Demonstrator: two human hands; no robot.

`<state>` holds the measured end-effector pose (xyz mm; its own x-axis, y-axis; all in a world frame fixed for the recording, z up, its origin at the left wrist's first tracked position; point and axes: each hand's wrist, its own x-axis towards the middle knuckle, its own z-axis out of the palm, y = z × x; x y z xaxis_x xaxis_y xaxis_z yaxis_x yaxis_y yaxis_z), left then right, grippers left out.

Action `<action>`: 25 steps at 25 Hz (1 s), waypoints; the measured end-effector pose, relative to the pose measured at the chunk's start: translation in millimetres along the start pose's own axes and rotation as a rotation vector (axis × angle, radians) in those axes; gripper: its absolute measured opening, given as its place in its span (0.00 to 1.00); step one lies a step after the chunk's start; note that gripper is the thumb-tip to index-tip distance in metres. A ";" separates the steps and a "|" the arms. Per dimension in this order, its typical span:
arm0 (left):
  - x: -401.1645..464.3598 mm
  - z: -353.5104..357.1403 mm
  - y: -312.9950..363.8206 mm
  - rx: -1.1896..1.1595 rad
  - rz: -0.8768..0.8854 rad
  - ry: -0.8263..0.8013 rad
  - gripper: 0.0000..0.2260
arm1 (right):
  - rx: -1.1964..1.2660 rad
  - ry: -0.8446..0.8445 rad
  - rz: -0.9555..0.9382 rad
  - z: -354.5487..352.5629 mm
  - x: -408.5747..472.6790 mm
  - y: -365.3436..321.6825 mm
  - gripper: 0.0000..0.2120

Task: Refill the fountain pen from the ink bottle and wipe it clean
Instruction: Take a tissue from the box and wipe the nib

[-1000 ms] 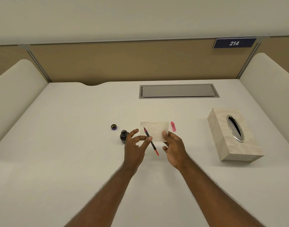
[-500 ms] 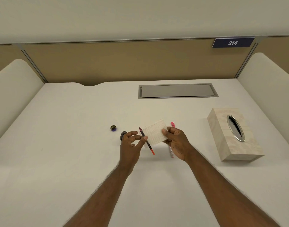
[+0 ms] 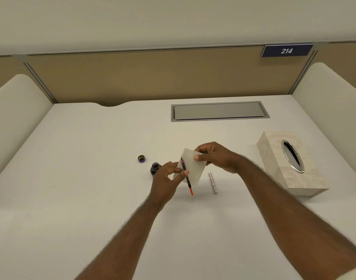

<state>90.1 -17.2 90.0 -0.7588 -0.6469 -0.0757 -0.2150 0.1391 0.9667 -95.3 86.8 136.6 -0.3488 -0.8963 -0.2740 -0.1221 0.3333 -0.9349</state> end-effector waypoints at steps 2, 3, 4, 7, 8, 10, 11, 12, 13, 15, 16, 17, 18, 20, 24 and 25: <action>0.0 0.2 0.9 -0.022 -0.015 0.016 0.06 | -0.035 0.033 0.000 3.8 3.5 -5.5 0.09; 0.0 0.6 1.5 -0.035 -0.026 0.032 0.06 | -0.038 0.060 -0.001 6.9 5.7 -6.4 0.09; 0.3 1.0 2.1 -0.049 -0.037 0.053 0.06 | -0.037 0.093 -0.008 11.0 7.8 -6.4 0.08; 4.2 0.7 -0.1 -0.078 -0.072 0.131 0.07 | -0.151 0.382 -0.137 29.6 10.4 4.0 0.11; 6.6 0.5 -0.8 -0.087 -0.080 0.162 0.07 | -0.206 0.529 -0.203 38.3 7.5 9.6 0.13; 12.3 0.4 -2.6 -0.093 -0.108 0.225 0.08 | -0.246 0.702 -0.321 59.1 -2.6 20.6 0.13; 14.5 0.5 -2.7 -0.097 -0.126 0.246 0.08 | -0.258 0.716 -0.349 70.4 -7.6 27.1 0.14; 16.5 0.8 -2.6 -0.105 -0.141 0.257 0.07 | -0.271 0.715 -0.360 80.9 -11.6 32.9 0.17; 17.7 1.4 -1.8 -0.111 -0.151 0.262 0.07 | -0.283 0.724 -0.361 89.5 -14.4 38.0 0.19; 20.1 3.3 -1.3 -0.107 -0.161 0.267 0.07 | -0.301 0.803 -0.345 101.1 -17.7 43.8 0.23; 20.6 4.9 0.1 -0.102 -0.163 0.270 0.07 | -0.317 0.861 -0.330 104.7 -18.7 45.0 0.23; 20.7 7.0 2.2 -0.101 -0.165 0.273 0.08 | -0.350 0.913 -0.319 107.1 -19.8 44.8 0.23; 20.2 9.1 4.2 -0.106 -0.165 0.278 0.09 | -0.405 0.950 -0.317 108.7 -20.3 45.0 0.22; 18.7 12.9 7.6 -0.123 -0.160 0.272 0.10 | -0.533 0.965 -0.317 110.3 -19.1 45.4 0.17; 15.8 16.2 10.1 -0.147 -0.117 0.229 0.04 | -0.508 0.905 -0.303 108.7 -12.0 41.5 0.09; 15.5 15.7 10.0 -0.151 -0.106 0.221 0.04 | -0.478 0.885 -0.308 108.5 -11.4 40.1 0.08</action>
<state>66.4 -14.1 94.7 -0.5812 -0.8018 -0.1391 -0.1796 -0.0404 0.9829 4.5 78.6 77.8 -0.7713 -0.4924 0.4033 -0.6075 0.3806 -0.6972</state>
